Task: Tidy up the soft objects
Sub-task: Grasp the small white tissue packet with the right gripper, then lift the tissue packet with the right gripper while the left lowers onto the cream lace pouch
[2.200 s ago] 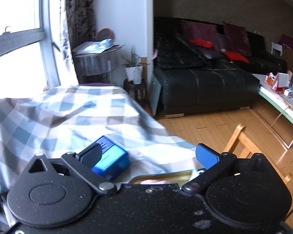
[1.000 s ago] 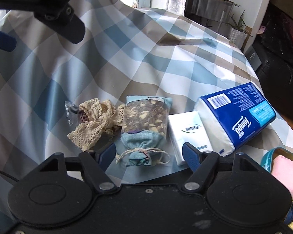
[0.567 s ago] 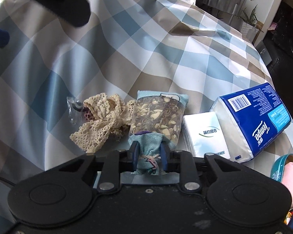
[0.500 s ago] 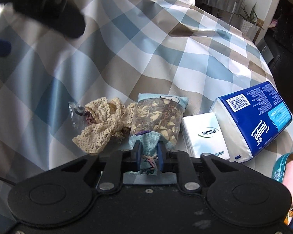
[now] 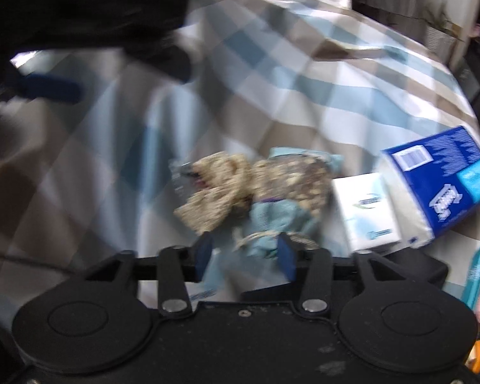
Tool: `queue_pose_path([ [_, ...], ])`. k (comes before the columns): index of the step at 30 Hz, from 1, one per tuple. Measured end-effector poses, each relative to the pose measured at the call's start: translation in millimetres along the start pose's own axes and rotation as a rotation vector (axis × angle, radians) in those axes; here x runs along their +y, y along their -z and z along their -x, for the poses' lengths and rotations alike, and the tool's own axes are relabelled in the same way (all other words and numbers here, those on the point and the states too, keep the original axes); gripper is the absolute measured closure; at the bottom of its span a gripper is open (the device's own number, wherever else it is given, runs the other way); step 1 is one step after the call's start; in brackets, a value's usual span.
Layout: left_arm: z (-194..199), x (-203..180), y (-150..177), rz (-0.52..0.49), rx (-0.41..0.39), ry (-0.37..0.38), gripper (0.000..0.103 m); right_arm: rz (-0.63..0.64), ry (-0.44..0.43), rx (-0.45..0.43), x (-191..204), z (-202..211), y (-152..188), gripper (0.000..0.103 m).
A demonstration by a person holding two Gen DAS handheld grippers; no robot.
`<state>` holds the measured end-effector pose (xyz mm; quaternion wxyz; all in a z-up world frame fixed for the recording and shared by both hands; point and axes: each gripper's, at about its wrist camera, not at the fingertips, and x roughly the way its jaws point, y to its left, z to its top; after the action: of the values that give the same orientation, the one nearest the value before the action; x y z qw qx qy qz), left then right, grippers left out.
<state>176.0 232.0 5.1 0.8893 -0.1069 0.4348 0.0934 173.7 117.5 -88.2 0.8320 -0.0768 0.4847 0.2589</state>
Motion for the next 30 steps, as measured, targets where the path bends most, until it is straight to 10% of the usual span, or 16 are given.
queue_pose_path([
  [10, -0.8, 0.6, -0.3, 0.003, 0.003, 0.001, 0.005, 0.320, 0.072, 0.073, 59.3, -30.4, 42.2, 0.037],
  [13, -0.6, 0.8, -0.3, 0.001, 0.002, 0.001, 0.005, 0.300, 0.039, 0.070, 57.6, -29.9, 45.4, 0.051],
  [30, -12.6, -1.2, -0.3, -0.010, 0.027, -0.028, 0.005, 0.045, -0.082, -0.094, 17.7, 42.8, 25.7, 0.052],
])
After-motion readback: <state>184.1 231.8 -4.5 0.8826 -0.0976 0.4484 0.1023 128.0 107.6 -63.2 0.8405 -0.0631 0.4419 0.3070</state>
